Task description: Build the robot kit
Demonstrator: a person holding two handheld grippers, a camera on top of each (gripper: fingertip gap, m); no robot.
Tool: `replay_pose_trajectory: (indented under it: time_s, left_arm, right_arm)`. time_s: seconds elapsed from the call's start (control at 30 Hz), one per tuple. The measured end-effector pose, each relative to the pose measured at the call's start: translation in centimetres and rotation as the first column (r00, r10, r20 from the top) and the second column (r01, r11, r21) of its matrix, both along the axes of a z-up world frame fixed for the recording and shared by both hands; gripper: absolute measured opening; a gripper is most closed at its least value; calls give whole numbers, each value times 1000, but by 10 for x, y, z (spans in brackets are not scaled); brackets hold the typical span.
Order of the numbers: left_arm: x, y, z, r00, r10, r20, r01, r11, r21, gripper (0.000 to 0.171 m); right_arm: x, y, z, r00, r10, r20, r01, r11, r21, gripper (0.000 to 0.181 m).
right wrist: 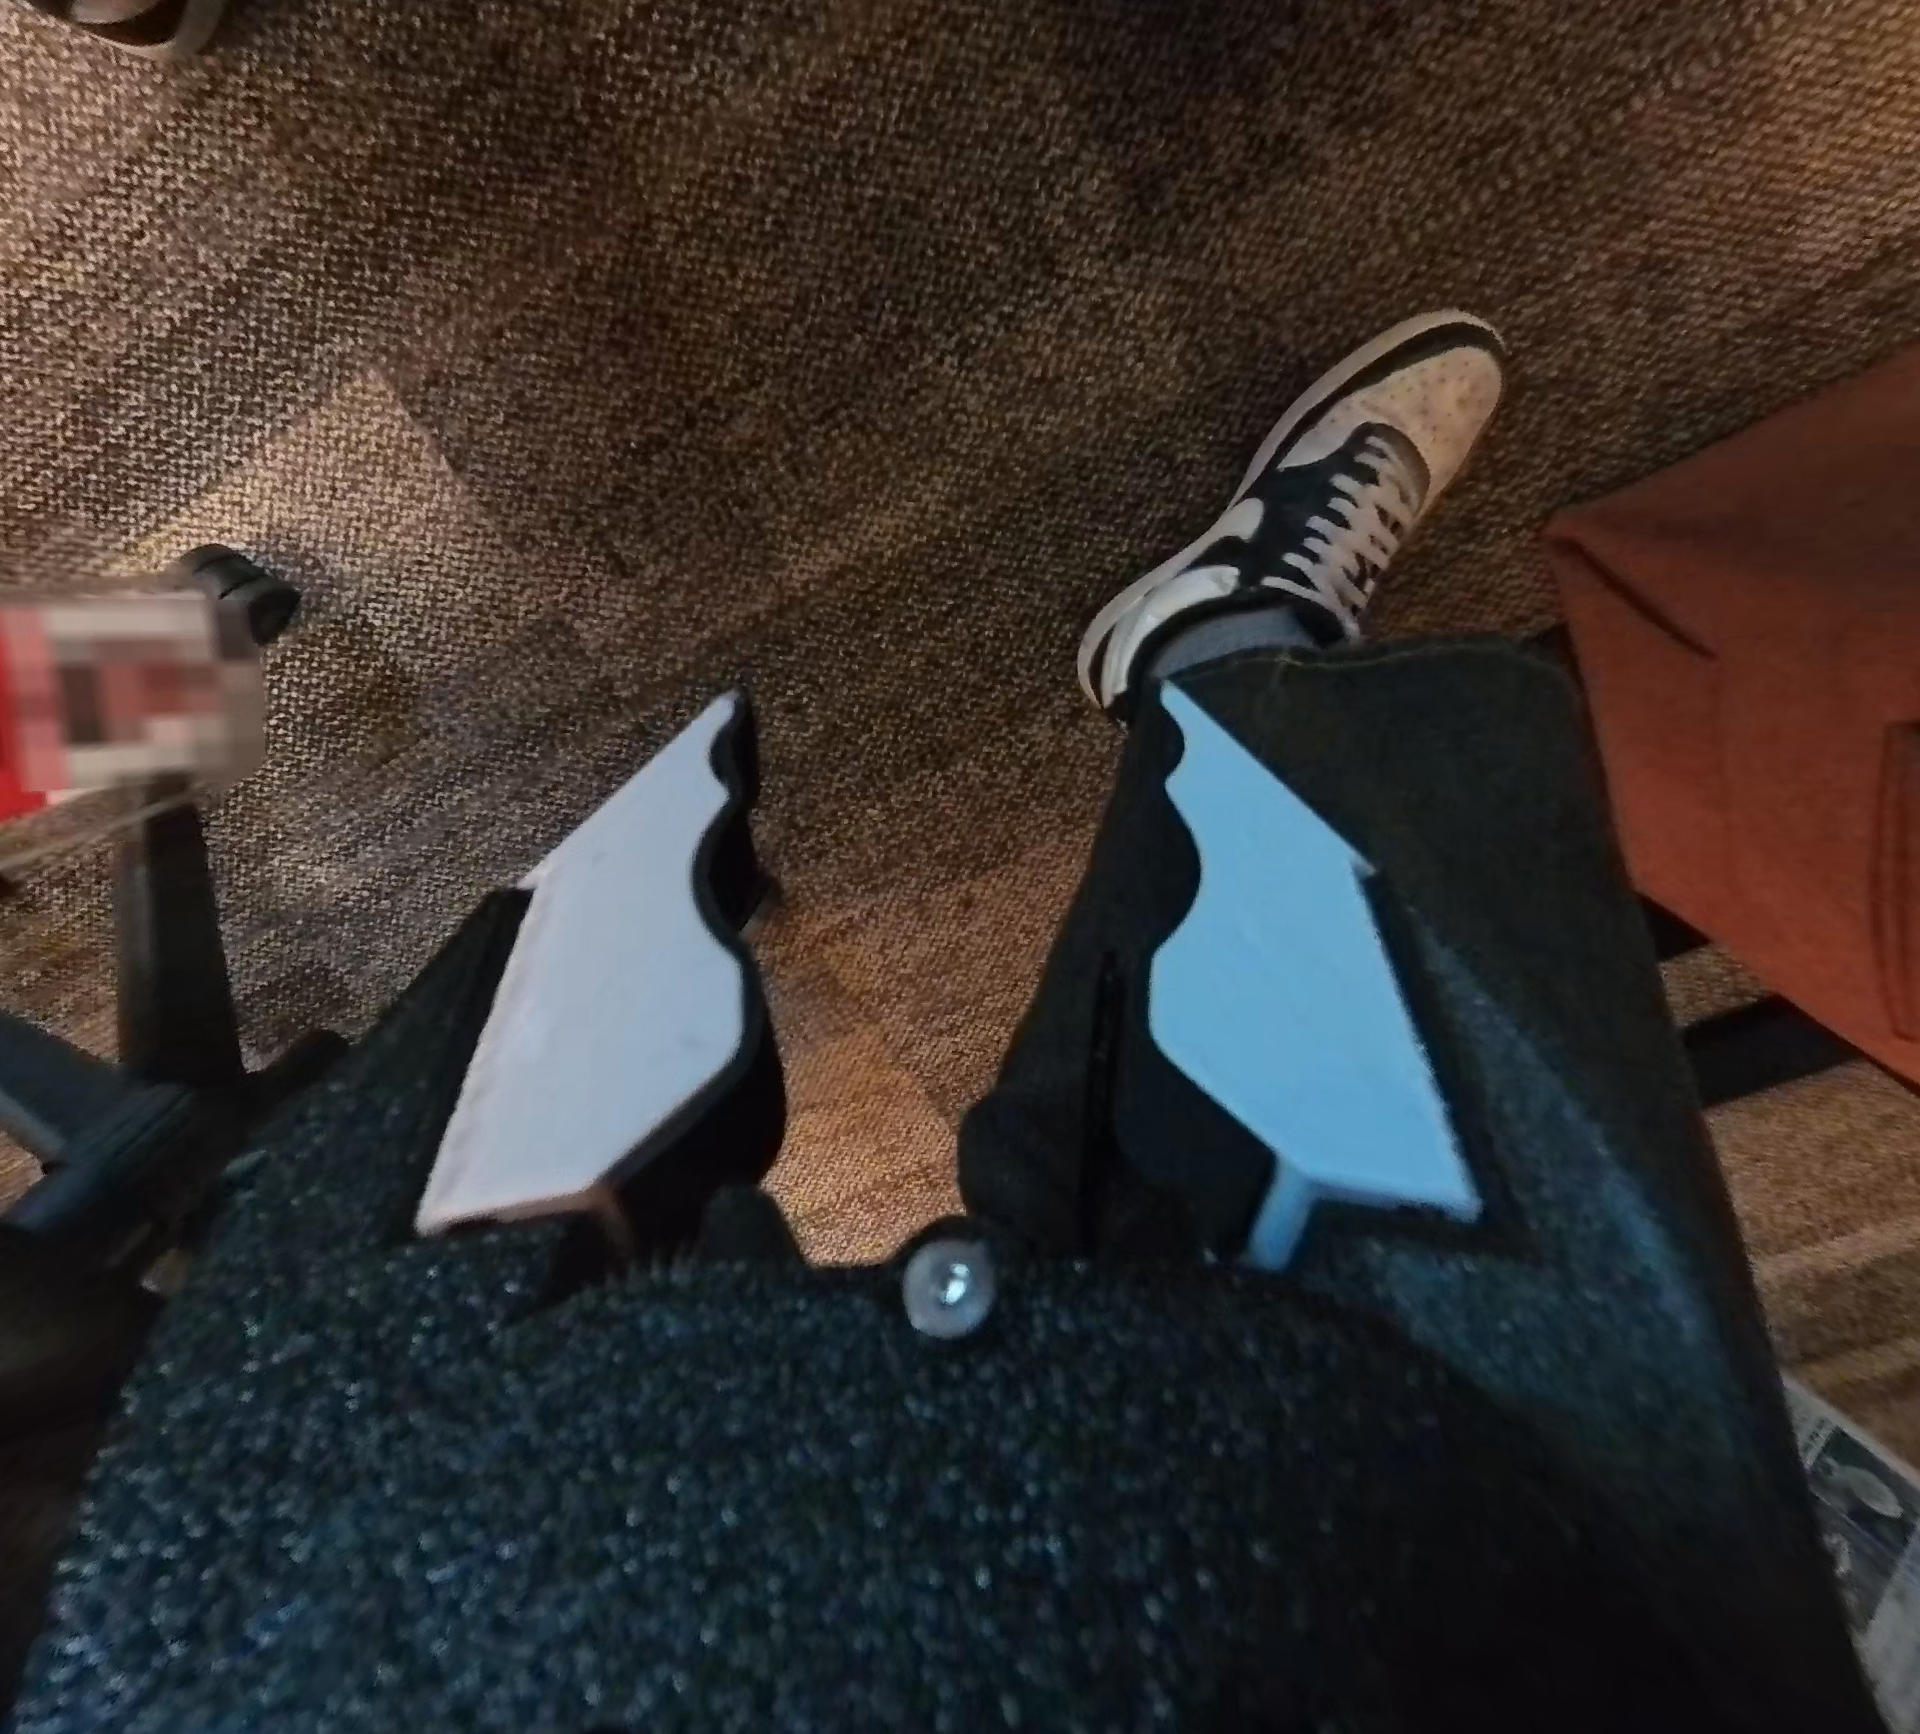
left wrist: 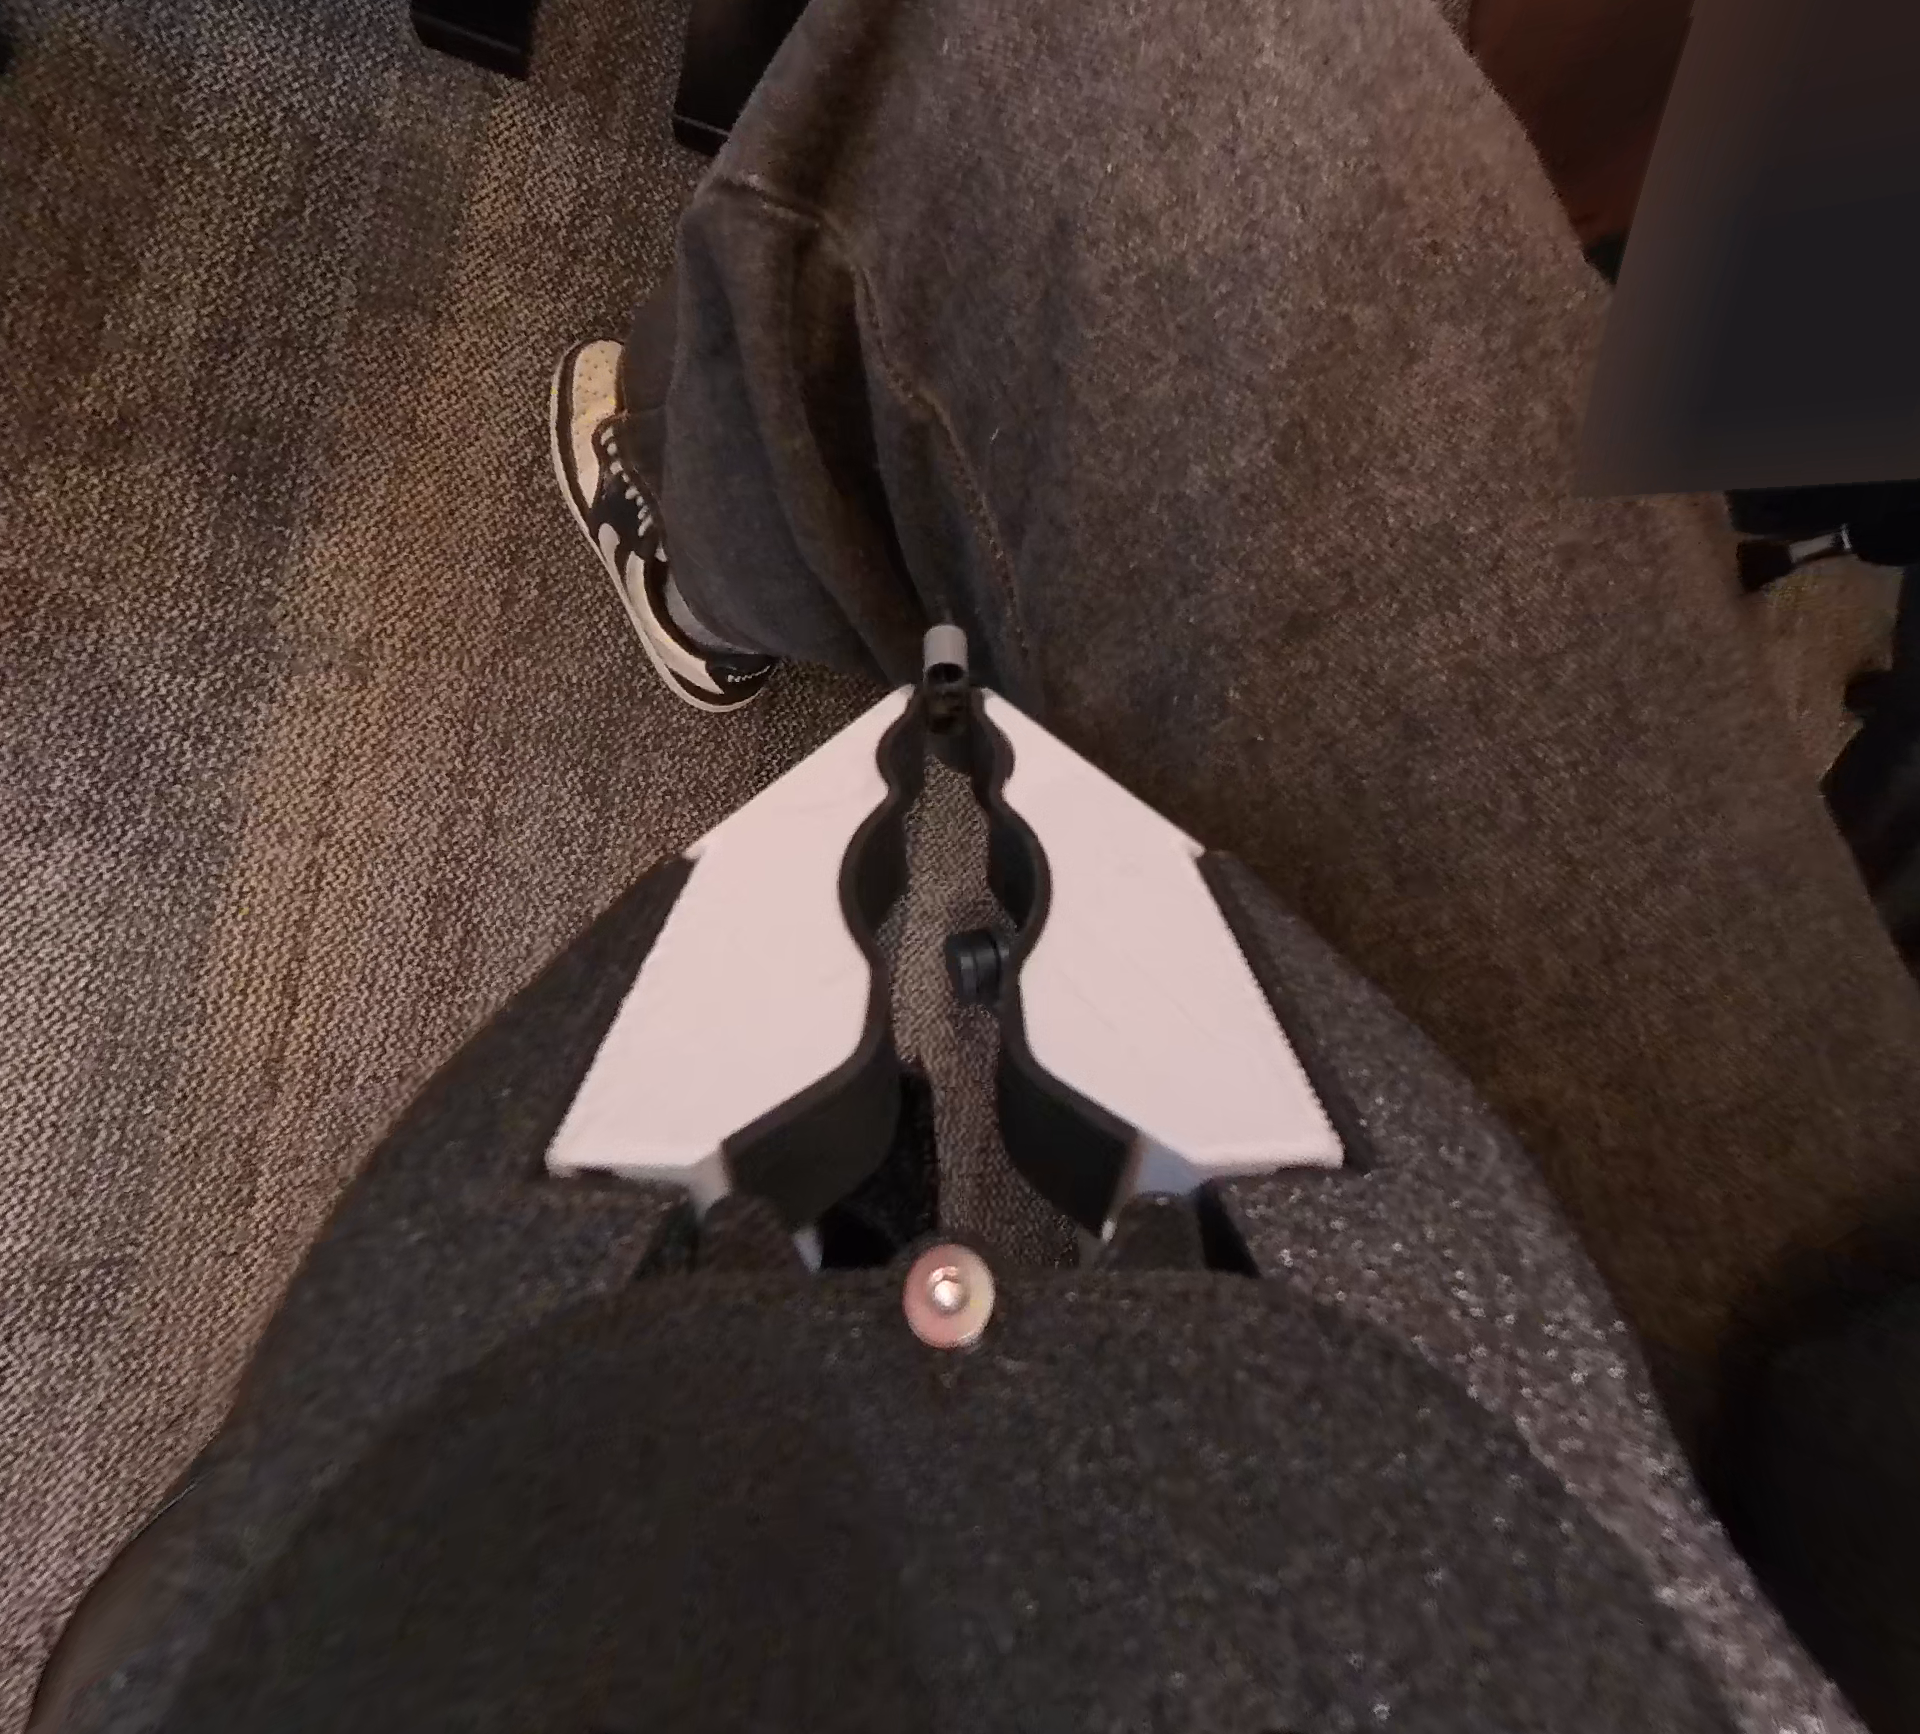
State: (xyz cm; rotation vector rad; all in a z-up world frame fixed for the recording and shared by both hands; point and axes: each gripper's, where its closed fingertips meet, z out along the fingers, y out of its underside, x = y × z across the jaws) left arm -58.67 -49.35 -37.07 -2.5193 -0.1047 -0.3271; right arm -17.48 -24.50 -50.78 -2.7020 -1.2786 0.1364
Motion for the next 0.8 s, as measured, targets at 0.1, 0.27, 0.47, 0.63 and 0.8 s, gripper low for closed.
replay_pose_trajectory:
  time_s: [0.1,0.27,0.47,0.63,0.8]
  left_arm:
    - [2,2,-2,1000,-7,-10,7,1000,-8,7]
    - [4,5,-5,1000,-16,-8,16,1000,-12,7]
    - [7,5,-11,1000,-24,15,24,1000,-20,7]
    - [4,5,-8,1000,-13,19,14,1000,-8,7]
    - [4,3,-10,999,-14,30,15,1000,-12,7]
  right_arm:
    - [-3,-1,0,1000,3,-12,-3,1000,-17,72]
    - [-8,-5,-1,999,30,-13,-30,999,-29,71]
    - [-12,-9,-3,999,46,-6,-46,998,-50,70]
    - [-16,-11,-5,998,55,-7,-56,996,-63,69]
    - [-16,-14,-8,997,72,9,-71,995,-72,69]
